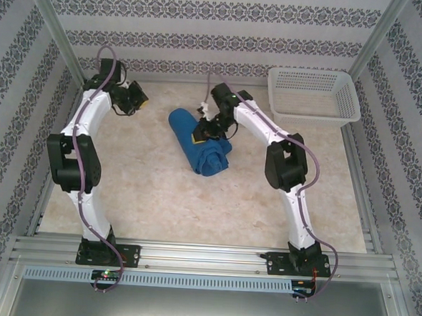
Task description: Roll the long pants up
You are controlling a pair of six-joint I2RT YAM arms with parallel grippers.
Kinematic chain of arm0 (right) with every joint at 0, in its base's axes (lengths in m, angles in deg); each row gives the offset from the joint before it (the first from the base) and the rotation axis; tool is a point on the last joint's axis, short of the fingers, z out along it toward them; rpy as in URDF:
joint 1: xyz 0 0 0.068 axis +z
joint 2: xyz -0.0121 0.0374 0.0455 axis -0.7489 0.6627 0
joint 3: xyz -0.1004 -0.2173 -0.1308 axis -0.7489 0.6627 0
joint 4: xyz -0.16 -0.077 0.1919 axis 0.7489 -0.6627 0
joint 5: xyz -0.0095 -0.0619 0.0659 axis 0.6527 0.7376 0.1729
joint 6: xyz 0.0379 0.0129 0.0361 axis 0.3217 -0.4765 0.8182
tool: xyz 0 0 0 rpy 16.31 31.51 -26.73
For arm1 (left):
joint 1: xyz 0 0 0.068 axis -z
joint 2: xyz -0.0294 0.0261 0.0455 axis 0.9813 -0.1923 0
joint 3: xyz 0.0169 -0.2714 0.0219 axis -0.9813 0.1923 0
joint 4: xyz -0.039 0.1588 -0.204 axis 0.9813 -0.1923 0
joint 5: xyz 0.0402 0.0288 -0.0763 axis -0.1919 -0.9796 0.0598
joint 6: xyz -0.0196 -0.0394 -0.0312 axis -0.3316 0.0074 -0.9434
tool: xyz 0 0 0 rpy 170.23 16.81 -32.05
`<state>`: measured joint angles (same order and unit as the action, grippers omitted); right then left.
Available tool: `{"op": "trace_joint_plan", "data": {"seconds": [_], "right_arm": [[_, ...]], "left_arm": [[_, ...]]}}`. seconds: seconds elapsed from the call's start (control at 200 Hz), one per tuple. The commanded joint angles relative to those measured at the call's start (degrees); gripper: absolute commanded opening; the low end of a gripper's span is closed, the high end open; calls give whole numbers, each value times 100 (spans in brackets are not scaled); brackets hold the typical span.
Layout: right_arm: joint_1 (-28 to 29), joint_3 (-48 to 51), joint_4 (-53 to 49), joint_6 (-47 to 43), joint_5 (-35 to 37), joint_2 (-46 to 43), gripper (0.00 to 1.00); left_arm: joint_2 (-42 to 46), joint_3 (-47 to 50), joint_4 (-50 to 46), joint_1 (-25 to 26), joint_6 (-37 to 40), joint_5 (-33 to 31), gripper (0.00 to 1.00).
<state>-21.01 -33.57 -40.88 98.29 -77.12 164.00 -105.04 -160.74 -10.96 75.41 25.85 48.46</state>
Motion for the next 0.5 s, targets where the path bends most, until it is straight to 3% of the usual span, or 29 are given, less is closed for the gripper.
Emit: {"op": "trace_joint_plan", "data": {"seconds": [0.0, 0.245, 0.495], "right_arm": [[-150, 616, 465, 492, -840, 365, 0], [-191, 1482, 1017, 566, -725, 327, 0], [-119, 1848, 1172, 482, -581, 132, 0]], "left_arm": [[108, 396, 197, 395, 74, 107, 0], [-578, 177, 522, 1388, -82, 126, 0], [-1542, -588, 586, 1818, -323, 182, 0]]}}
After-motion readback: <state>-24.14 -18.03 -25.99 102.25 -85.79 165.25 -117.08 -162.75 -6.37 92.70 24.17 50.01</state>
